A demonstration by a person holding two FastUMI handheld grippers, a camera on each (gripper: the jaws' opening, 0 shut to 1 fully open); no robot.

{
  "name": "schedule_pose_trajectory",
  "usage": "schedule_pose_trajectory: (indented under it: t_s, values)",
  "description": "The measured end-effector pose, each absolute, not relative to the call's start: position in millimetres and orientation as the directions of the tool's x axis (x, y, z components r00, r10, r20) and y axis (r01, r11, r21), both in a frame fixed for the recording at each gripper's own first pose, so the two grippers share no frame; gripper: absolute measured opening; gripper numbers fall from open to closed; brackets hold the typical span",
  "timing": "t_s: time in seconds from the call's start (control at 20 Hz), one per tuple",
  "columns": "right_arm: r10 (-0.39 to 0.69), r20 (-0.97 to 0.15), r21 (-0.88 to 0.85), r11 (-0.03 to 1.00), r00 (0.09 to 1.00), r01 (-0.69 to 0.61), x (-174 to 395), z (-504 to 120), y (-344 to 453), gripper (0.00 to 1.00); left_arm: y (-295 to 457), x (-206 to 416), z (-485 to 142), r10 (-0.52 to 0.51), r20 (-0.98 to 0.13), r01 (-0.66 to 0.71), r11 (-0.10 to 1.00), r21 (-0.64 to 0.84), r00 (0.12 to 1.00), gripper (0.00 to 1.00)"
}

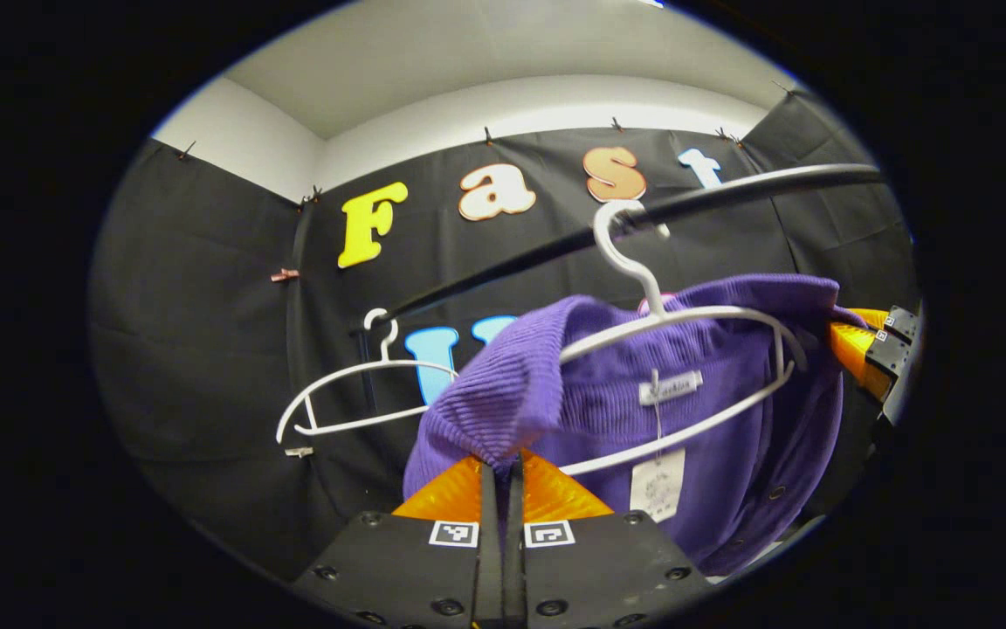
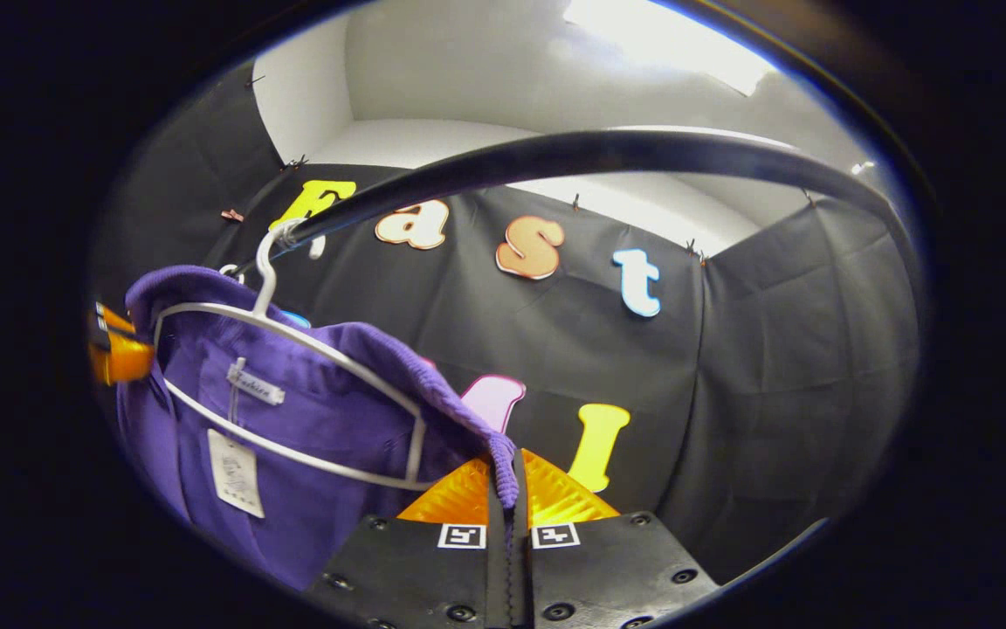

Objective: Grasp the clothes on the hanger with both hands and then place them into the laundry hamper below.

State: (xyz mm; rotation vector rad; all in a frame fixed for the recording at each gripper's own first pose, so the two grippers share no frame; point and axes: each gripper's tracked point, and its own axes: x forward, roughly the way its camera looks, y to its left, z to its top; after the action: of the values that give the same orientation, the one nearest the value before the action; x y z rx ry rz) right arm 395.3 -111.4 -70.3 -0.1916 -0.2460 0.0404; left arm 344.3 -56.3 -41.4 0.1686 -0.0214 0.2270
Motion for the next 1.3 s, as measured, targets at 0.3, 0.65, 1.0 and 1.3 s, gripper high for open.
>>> schedule_pose_trajectory:
  t_s: [0.3,0.65,1.0,1.3]
  values:
    - [-0.037,0.299,-0.234,0.966,0.954,0.111,423.2,-56.8,-136.5,0.04,-63.2,347.8,-28.5,0.183,0.037,-0.187,0.968,0.165,0.982,0.03]
    - [-0.095,0.150,-0.251,0.959,0.984,0.131,466.5,-124.1,-144.5,0.04,-65.2,348.4,-34.7,0.133,-0.010,-0.129,0.973,0.192,0.991,0.03]
    - [0.029,-0.002,-0.187,0.982,1.000,-0.029,423.3,-187.2,-89.2,0.04,-31.5,343.6,-35.8,0.171,-0.026,-0.162,0.965,0.205,0.985,0.04]
    - [0.151,0.001,-0.156,0.976,0.989,-0.149,384.4,-166.2,-35.9,0.04,8.2,322.1,-37.8,0.229,-0.028,-0.217,0.949,0.227,0.973,0.05]
